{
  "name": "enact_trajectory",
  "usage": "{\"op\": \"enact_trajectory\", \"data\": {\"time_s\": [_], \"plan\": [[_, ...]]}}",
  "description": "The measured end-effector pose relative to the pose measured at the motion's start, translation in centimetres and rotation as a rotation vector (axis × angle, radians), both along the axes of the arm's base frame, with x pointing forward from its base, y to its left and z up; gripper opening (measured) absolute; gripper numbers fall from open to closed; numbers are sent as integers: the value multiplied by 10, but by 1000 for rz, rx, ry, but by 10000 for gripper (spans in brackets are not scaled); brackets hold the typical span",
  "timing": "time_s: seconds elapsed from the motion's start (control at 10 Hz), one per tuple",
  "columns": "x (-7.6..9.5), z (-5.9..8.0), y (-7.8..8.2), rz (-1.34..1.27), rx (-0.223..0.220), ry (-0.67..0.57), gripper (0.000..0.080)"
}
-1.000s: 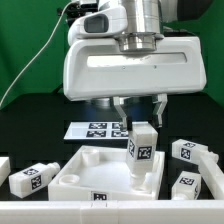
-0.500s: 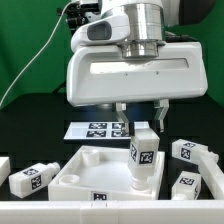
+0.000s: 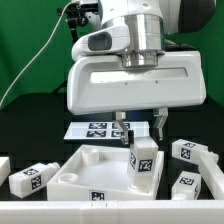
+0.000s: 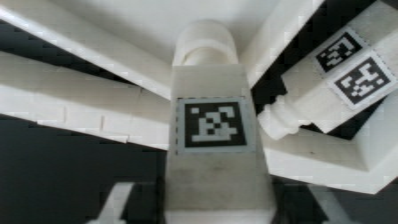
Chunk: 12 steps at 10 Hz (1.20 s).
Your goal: Assemble one leg
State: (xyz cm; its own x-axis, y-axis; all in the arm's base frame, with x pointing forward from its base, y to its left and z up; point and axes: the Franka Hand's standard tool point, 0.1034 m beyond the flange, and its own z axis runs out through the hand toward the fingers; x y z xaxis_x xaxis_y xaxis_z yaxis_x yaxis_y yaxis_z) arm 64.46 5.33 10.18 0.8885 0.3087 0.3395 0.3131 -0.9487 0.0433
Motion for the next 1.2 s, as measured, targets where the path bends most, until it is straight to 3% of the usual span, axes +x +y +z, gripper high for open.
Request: {"op": "enact_trajectory", "data": {"time_s": [0.5,0.6,0.7,0.8,1.0,1.2], "plan": [[1,-3,-3,-5,-8,-25,282],[2,-1,-5,-5,-10,-25,468],[6,10,-11,-2,-15,-23,468],[9,20,-12,-5,-11,-19,613],[17,34,-10,-9,4,9,647],[11,28,-7,-16,12,55,649]]}}
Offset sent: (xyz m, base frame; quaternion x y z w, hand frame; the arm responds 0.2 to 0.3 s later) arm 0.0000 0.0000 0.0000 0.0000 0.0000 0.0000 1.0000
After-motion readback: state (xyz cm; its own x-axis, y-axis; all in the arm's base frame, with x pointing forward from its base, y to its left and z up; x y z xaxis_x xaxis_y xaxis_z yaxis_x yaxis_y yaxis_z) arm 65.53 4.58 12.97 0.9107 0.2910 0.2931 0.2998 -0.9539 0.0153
